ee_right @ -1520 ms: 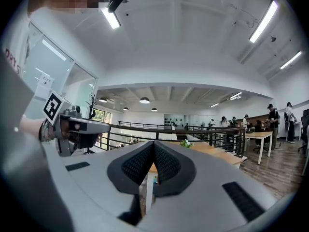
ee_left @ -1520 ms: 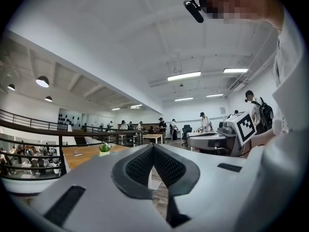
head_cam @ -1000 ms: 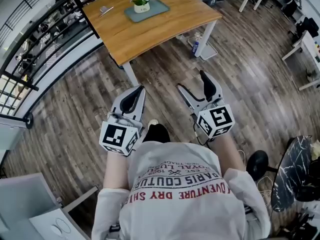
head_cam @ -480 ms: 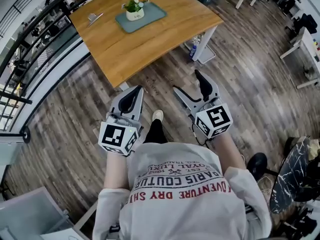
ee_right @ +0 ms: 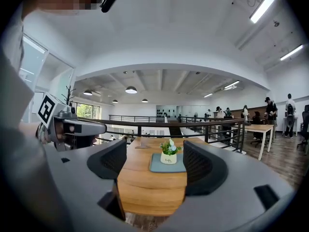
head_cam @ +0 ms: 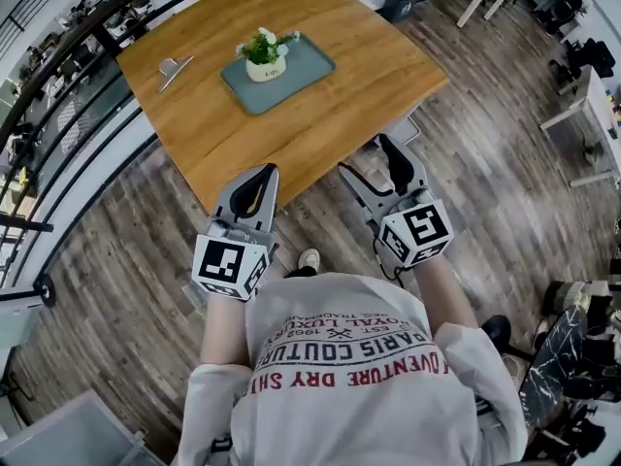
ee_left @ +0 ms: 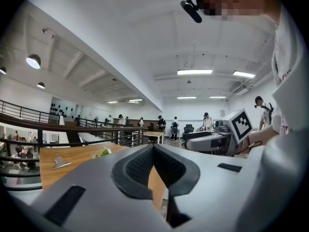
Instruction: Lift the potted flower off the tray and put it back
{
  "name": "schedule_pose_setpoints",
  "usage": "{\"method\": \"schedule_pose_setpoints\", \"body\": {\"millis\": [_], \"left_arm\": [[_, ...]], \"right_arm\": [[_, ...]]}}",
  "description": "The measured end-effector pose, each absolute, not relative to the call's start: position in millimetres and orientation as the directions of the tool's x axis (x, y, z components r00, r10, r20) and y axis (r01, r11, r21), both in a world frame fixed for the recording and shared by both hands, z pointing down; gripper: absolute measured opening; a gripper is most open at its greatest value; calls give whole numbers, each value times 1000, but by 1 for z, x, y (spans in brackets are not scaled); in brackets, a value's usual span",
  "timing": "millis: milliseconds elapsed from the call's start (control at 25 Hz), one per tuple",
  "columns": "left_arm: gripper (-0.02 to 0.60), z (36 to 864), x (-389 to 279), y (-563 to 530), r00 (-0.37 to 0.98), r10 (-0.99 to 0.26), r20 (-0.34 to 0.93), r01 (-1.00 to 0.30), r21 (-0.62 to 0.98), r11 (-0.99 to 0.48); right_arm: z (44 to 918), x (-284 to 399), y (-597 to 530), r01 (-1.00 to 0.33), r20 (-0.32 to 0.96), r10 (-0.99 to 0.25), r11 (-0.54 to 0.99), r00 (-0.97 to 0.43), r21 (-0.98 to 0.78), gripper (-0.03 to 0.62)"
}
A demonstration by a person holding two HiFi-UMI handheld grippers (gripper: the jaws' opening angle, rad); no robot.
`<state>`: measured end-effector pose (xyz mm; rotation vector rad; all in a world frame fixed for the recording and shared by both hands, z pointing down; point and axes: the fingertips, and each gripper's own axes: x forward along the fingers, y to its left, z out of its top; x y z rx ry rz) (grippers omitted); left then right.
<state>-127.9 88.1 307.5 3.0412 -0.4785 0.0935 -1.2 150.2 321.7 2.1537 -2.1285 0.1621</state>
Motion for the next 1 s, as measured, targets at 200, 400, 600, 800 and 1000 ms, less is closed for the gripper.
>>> {"method": "schedule_pose_setpoints", "body": {"millis": [200,400,600,800,1000], "left_arm": [[12,313,-105,30,944,-316,93,-323,66,-944],[12,327,-93,-15,916,-385,110,-394,71,-916],[12,336,-75,-58,866,-485,121,-496,93,-863],[12,338,-41,-99,787,-602,133,-615,100,-782],[12,345,-12,-143,705,-692,158,-707,75,-703]], "right_arm": [[330,23,87,-1000,178,-984,21,-24,-17,376],[341,43,30,-995,192,-977,98,-97,-7,376],[350,65,-29,-975,205,-955,220,-216,-3,376],[354,101,-89,-925,222,-903,380,-368,10,380],[365,134,-147,-848,255,-825,529,-504,36,388]]}}
